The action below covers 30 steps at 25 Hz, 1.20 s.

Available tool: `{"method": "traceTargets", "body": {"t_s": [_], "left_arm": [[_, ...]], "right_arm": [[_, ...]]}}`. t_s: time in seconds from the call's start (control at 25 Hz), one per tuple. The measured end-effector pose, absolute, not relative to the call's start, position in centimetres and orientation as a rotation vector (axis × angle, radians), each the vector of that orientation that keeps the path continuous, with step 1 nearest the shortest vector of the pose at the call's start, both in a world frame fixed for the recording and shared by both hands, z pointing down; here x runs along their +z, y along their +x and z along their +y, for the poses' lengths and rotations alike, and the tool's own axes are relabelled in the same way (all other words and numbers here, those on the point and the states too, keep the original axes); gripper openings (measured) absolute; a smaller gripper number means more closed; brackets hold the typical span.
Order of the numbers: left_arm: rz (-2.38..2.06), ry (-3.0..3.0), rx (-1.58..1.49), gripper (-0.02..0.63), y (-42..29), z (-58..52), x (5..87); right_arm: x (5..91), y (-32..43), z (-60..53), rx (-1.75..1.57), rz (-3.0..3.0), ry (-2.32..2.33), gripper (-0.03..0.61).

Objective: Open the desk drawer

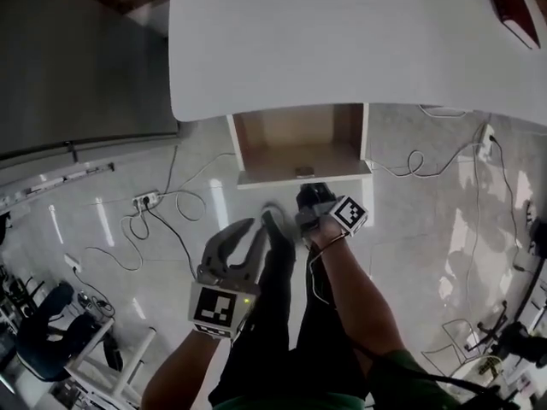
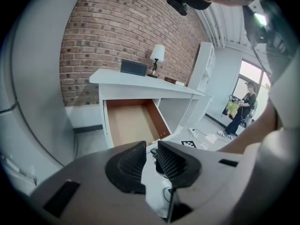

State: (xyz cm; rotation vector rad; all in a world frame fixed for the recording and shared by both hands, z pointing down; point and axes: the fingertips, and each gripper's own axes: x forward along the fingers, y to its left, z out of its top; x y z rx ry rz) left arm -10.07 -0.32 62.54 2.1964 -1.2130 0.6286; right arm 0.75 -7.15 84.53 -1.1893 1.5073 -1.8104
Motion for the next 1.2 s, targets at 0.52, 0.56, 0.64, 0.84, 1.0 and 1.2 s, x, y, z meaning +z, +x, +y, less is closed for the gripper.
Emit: {"method": "traceTargets", "body": {"t_s": [0.52,0.56,0.64,0.84,1.0,1.2], "left_arm": [[-1.235,2.253,0.588,0.071,-9.0,-1.8,61.6],[-1.237,2.259,0.583,0.071,-8.7,-2.1,61.3],[-1.247,2.263,0.567,0.071,-8.2,-2.8,60.5],[-1.276,2.223,0.499,0.071,-7.3,-4.0,57.5],[-1.307,2.200,0.488,0.069,-7.8,-4.6,54.9],[-1.365,2.177,0.450,0.067,-9.3,-5.4,50.1]], "right_arm": [[81.8,4.3,-3.6,-1.856,1.570,-1.280,0.055],[81.0,4.9,-3.4,-1.867,1.572,-1.298,0.054],[78.9,5.8,-3.5,-1.854,1.629,-1.306,0.047],[71.4,6.6,-4.2,-1.788,1.798,-1.281,0.019],[63.9,6.0,-6.2,-1.677,1.962,-1.321,0.008],[53.1,4.7,-8.4,-1.398,2.303,-1.392,0.003]]}}
